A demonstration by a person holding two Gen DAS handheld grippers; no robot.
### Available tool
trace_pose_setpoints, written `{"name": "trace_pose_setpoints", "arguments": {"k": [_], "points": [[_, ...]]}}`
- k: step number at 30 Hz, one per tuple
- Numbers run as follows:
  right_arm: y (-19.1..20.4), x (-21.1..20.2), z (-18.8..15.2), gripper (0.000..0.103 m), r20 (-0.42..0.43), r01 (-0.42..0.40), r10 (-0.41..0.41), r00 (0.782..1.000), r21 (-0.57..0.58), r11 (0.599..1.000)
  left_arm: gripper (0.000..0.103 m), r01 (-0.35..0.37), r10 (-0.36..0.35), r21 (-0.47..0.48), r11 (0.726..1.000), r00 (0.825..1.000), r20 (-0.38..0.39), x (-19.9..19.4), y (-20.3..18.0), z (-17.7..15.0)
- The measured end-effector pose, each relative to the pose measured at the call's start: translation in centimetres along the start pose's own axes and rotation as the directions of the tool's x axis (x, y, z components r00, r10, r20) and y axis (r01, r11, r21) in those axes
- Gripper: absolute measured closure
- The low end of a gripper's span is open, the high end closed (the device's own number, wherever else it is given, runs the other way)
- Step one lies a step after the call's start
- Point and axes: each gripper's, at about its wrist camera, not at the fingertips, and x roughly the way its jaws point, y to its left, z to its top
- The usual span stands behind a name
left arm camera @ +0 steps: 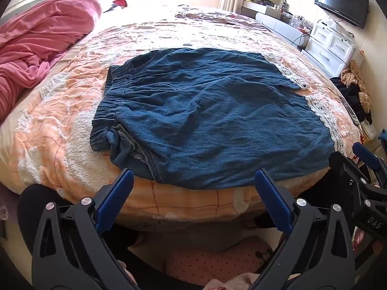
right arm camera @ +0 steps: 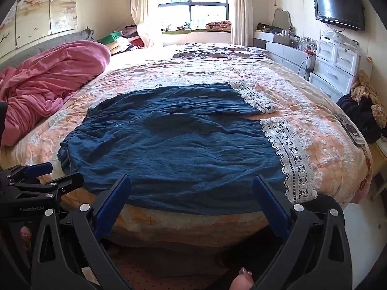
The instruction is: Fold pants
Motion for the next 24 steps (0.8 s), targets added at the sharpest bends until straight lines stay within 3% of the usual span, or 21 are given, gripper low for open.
{"name": "trace_pose_setpoints", "arguments": {"k": [24], "points": [[-0.08, 0.23, -0.03, 0.004, 0.0, -0.01, 0.01, 1.0, 0.01, 1.0, 0.009, 0.004, -0.004, 0.001, 1.0, 1.0, 0.003, -0.18, 0.12, 0.07]]}}
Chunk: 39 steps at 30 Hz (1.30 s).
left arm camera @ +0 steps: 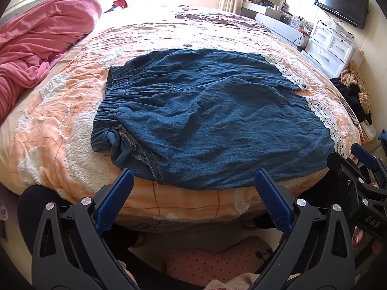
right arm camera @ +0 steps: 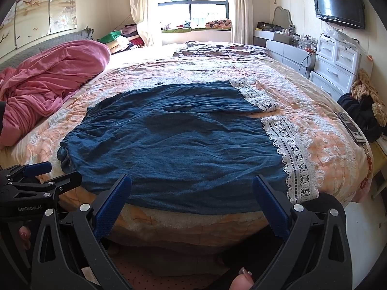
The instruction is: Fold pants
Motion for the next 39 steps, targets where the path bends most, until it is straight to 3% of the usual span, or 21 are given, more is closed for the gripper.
{"name": "trace_pose_setpoints", "arguments": {"k": [7, 20, 21, 25, 30, 39], "points": [[-0.1, 0.6, 0.2, 0.004, -0.023, -0.006, 0.006, 1.0, -0.001, 1.0, 0.009, -0.003, 0.003, 0.0, 1.0, 1.0, -0.009, 0.3, 0.3, 0.2], [0.3, 2.8, 2.6, 0.004, -0.051, -0.112, 0.114, 0.992, 0.035, 0.993, 0.009, 0.021, -0.021, -0.012, 1.0, 1.0, 0.007, 1.0, 1.7, 1.5], [0.4, 2.9, 3.0, 0.004, -0.035, -0.118, 0.119, 0.992, 0.031, 0.993, 0.009, 0.02, -0.019, -0.015, 1.0, 1.0, 0.011, 1.1, 2.1, 1.9], [0.6, 4.9, 4.7, 0.004, -0.11, -0.118, 0.116, 0.987, -0.018, 0.993, 0.009, 0.015, -0.014, -0.036, 0.999, 1.0, 0.017, 1.6, 3.6, 3.3], [1.2, 7.4, 7.5, 0.004, -0.113, -0.167, 0.161, 0.98, -0.046, 0.985, 0.009, 0.011, -0.011, -0.051, 0.999, 1.0, 0.003, 3.1, 5.8, 5.5], [3.0, 12.6, 11.8, 0.004, -0.137, -0.191, 0.17, 0.976, -0.158, 0.969, 0.009, -0.026, 0.027, -0.098, 0.995, 1.0, 0.005, 6.1, 10.9, 10.7]]}}
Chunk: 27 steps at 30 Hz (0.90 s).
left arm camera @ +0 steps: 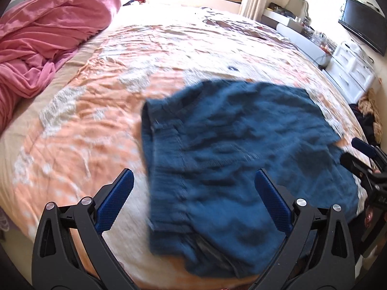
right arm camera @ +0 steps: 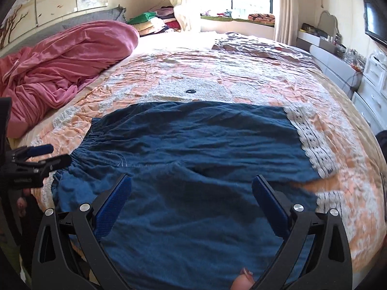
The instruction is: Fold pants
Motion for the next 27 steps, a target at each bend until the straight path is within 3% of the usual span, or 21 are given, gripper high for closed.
{"name": "trace_pose_setpoints", "arguments": {"k": [9, 15, 23, 27], "points": [[0.1, 4.9, 4.8, 0.004, -0.049, -0.032, 0.03, 0.998, -0.048, 0.998, 0.01, 0.013, -0.013, 0.0, 1.0, 0.999, -0.041, 5.3, 3.5, 4.9], [0.5, 8.5, 7.5, 0.004, -0.086, -0.054, 0.044, 0.995, -0.114, 0.992, 0.032, 0.008, -0.003, 0.089, 0.996, 0.998, -0.06, 8.6, 3.7, 6.7], [1.4, 12.4, 10.2, 0.004, -0.12, -0.11, 0.085, 0.989, -0.215, 0.971, 0.036, 0.0, 0.01, 0.129, 0.992, 0.997, -0.078, 11.3, 4.4, 7.4], [2.6, 14.5, 11.4, 0.004, -0.146, -0.133, 0.094, 0.985, -0.284, 0.95, 0.058, 0.047, -0.038, 0.1, 0.994, 0.996, -0.083, 12.0, 4.9, 7.5]]}}
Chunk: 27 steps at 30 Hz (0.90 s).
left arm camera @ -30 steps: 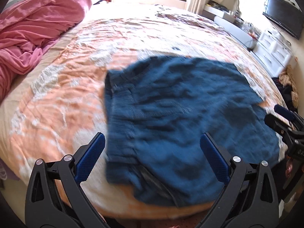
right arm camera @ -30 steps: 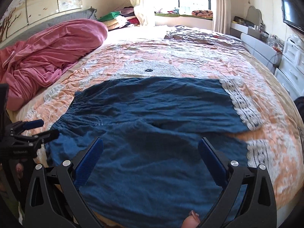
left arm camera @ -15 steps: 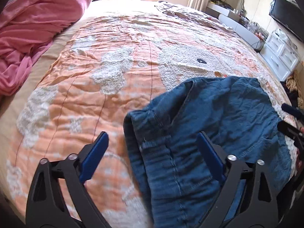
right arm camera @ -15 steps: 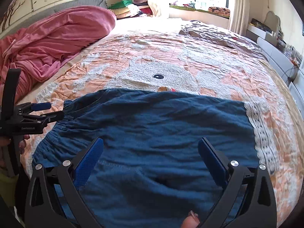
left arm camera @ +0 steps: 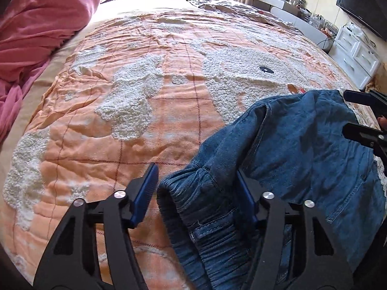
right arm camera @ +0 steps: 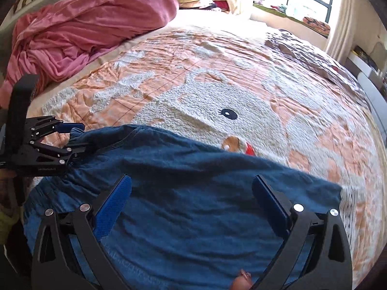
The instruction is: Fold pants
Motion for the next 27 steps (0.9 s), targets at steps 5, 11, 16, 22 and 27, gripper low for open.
{"name": "trace_pose_setpoints", "arguments": {"k": [5, 11, 16, 22, 27], "points": [[0.4, 3.0, 2.0, 0.004, -0.052, -0.013, 0.009, 0.999, -0.079, 0.997, 0.071, 0.079, -0.079, -0.039, 0.996, 0.997, 0.014, 0.0, 0.6, 0.1], [0.4, 6.4, 3.7, 0.004, -0.105, -0.058, 0.044, 0.994, -0.138, 0.989, 0.076, 0.069, -0.069, 0.006, 0.998, 0.995, 0.07, -1.3, 0.2, 0.1], [1.6, 7.5, 4.5, 0.009, -0.101, -0.144, 0.123, 0.987, -0.236, 0.961, 0.077, 0.078, -0.08, 0.023, 0.997, 0.991, 0.109, -2.3, 0.2, 0.3], [3.4, 8.8, 4.5, 0.074, -0.161, -0.247, 0.207, 0.965, -0.292, 0.924, 0.077, 0.056, -0.062, 0.051, 0.997, 0.992, 0.11, -1.9, 0.0, 0.2], [4.1, 6.6, 4.3, 0.095, -0.077, -0.219, 0.206, 0.976, -0.298, 0.929, 0.077, 0.065, -0.066, 0.014, 0.998, 0.991, 0.113, -1.5, 1.1, 0.3]]}}
